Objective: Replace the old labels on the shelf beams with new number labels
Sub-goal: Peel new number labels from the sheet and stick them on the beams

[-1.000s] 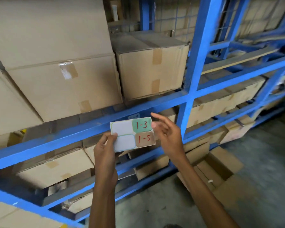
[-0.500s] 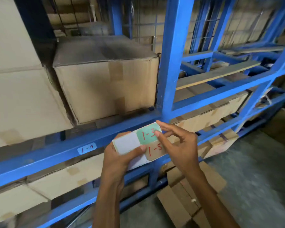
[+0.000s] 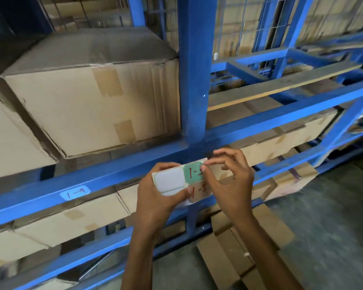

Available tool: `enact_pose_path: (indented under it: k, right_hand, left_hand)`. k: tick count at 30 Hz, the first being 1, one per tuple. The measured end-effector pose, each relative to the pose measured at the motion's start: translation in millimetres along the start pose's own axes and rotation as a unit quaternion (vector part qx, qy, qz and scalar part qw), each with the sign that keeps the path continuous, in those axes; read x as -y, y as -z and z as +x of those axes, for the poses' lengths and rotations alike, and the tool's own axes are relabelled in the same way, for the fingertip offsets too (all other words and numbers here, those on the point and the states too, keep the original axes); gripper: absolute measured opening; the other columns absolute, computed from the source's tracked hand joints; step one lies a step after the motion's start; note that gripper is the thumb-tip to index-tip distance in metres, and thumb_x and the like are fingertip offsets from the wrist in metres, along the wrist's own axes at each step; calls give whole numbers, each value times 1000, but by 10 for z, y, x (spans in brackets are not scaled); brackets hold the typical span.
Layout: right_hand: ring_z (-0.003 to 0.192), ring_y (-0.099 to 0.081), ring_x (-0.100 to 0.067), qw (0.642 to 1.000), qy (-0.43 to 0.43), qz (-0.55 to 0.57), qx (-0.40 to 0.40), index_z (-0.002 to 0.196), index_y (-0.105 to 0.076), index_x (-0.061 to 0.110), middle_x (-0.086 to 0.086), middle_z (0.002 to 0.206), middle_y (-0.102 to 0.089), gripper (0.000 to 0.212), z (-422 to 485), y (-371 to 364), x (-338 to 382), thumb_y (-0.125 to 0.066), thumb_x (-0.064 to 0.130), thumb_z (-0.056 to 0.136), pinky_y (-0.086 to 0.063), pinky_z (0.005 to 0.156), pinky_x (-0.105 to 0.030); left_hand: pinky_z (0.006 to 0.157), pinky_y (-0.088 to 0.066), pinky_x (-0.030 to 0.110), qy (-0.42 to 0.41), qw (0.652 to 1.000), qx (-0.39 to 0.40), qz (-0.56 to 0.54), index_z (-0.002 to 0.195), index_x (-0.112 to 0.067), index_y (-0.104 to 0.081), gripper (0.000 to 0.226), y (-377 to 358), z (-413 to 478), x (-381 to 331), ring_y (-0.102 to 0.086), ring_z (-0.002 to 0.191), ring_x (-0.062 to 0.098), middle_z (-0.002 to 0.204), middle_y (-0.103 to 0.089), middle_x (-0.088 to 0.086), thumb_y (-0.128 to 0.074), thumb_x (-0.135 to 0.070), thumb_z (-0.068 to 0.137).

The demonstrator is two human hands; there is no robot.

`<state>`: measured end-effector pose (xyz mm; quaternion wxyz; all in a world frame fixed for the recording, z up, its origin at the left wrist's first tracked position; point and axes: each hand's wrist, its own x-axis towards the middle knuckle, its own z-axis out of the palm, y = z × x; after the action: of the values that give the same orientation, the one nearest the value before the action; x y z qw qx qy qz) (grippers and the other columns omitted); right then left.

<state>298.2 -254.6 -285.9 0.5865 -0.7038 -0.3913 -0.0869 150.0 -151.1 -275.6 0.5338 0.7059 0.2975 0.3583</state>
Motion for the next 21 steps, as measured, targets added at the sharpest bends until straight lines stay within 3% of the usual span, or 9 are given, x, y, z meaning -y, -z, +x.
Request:
enact_pose_path:
  k: [3,7,9,11,16,21]
  right_hand:
    - [98,-63,-10,1000,-19,-10,19,87,-75,18,2,99,-66,13,-8,53,-106,-84,12,81,-45,77,-10]
    - [93,-73,-11,981,-127,126,72,85,-71,19,8,89,-76,15,-56,102,-137,-79,7,86,-58,81,-23]
    - [94,-76,-13,955,-201,202,79,84,-69,16,1,88,-78,15,-37,151,-130,-77,4,87,-63,83,-32]
    - [93,-77,-14,945,-225,225,79,86,-70,10,-3,89,-78,10,12,225,-154,-77,3,87,-64,82,-32]
    - [80,-74,-10,948,-214,230,46,82,-71,15,3,76,-76,15,246,445,-200,-78,2,86,-57,73,-22]
    - [72,-70,-2,939,-211,271,2,83,-68,11,6,65,-72,17,563,769,-155,-76,-3,85,-55,70,-15]
  left_hand:
    - [80,-61,33,-37,995,-48,78,103,-24,-69,51,-199,-17,71,-72,93,8,100,-76,-8,-93,-6,63]
    - [75,-58,23,-65,986,-86,128,103,-24,-69,45,-360,-24,133,-69,89,2,97,-75,-13,-90,-9,67]
    - [74,-57,20,-69,985,-94,125,101,-23,-70,42,-402,-2,143,-69,89,1,96,-74,-15,-90,-8,67]
    - [75,-57,19,-56,988,-90,108,99,-22,-71,40,-438,50,135,-69,91,2,97,-74,-15,-91,-8,67]
    - [75,-60,33,-51,989,-76,119,91,-37,-68,44,-561,283,-7,-66,82,-6,85,-71,-25,-89,-7,67]
    - [76,-63,42,-56,995,-41,72,90,-30,-69,37,-757,446,-179,-69,85,0,91,-73,-20,-90,-9,70]
